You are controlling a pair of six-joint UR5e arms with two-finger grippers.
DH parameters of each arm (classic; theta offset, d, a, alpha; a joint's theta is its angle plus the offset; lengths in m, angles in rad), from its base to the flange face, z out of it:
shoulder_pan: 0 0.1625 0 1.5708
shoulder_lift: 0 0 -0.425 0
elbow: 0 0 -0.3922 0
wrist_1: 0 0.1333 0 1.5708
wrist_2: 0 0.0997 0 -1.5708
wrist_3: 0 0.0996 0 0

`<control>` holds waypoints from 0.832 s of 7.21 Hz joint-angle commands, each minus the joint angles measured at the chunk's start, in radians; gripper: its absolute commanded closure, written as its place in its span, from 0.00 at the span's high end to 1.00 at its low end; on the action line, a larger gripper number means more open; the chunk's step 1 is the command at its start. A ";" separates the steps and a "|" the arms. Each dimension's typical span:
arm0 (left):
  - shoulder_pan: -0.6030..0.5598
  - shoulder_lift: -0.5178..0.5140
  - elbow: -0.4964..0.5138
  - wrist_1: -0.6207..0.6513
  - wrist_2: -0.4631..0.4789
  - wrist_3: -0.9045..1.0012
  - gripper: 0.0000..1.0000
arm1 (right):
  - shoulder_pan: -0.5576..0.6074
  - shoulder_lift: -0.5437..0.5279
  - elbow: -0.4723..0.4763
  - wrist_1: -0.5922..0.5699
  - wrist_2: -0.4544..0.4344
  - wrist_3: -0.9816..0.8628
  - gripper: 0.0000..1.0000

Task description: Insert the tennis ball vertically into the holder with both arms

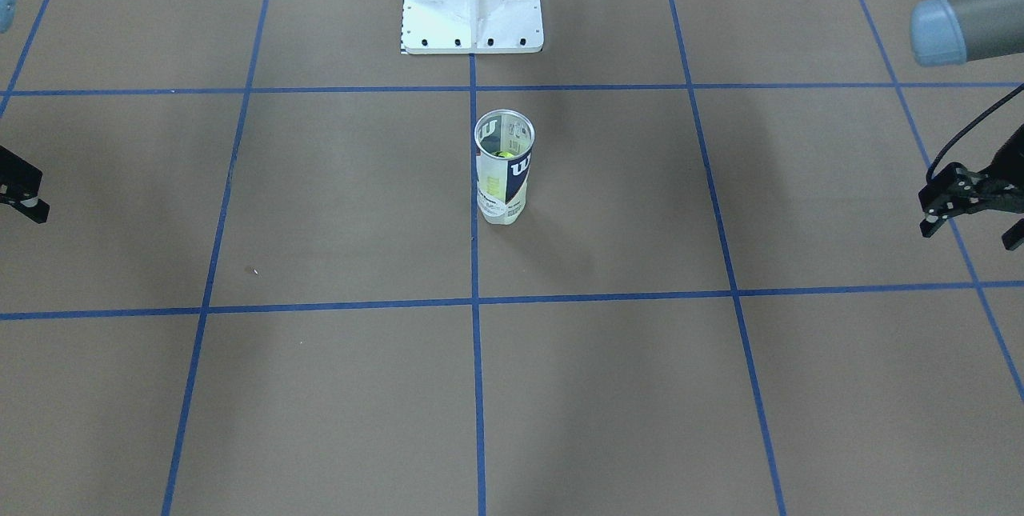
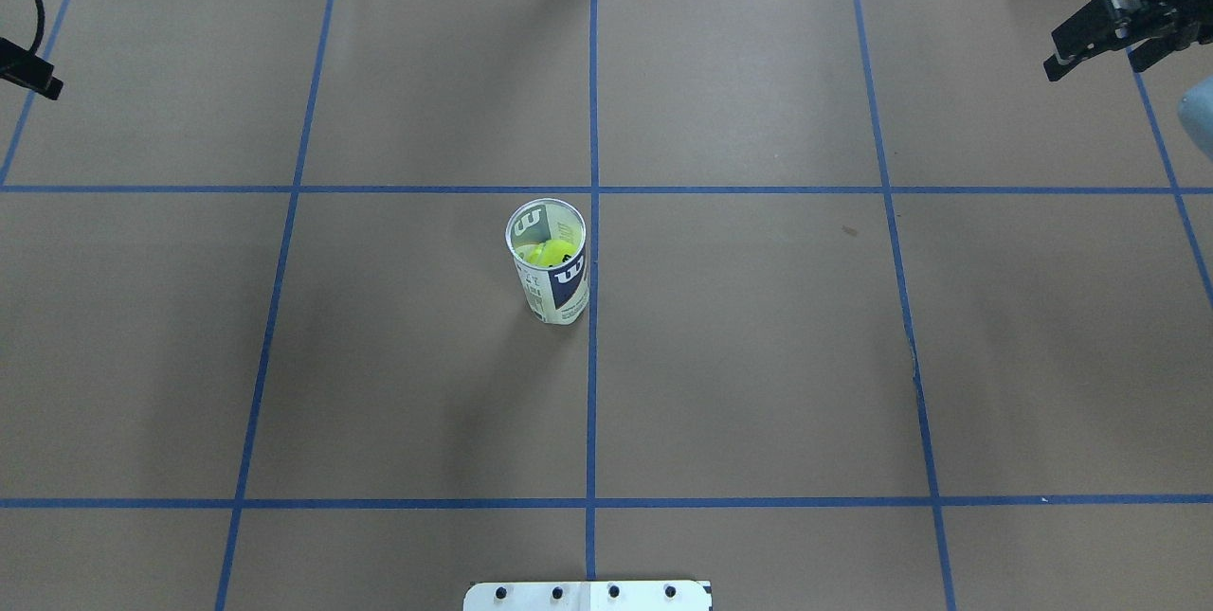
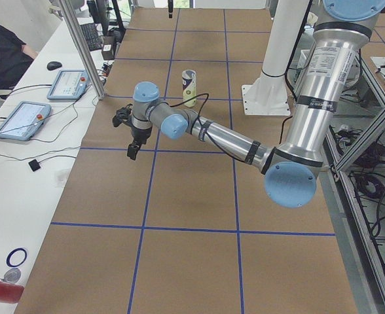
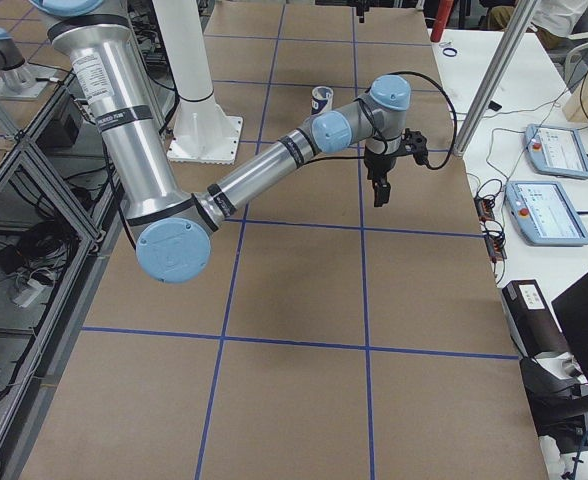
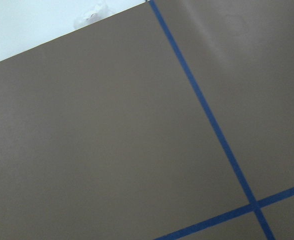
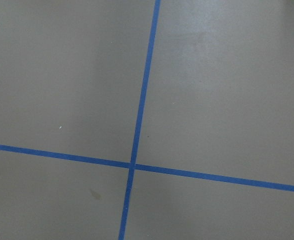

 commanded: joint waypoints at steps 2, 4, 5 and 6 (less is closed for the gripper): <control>-0.133 0.005 -0.002 0.190 -0.048 0.029 1.00 | 0.071 -0.127 -0.021 0.002 0.055 -0.184 0.99; -0.164 0.028 -0.004 0.193 -0.094 0.024 1.00 | 0.073 -0.169 -0.070 0.006 0.013 -0.195 0.99; -0.164 0.040 0.010 0.195 -0.089 0.024 1.00 | 0.073 -0.167 -0.125 0.006 -0.010 -0.194 0.99; -0.167 0.084 0.018 0.178 -0.097 0.033 1.00 | 0.100 -0.178 -0.154 0.011 -0.009 -0.191 0.99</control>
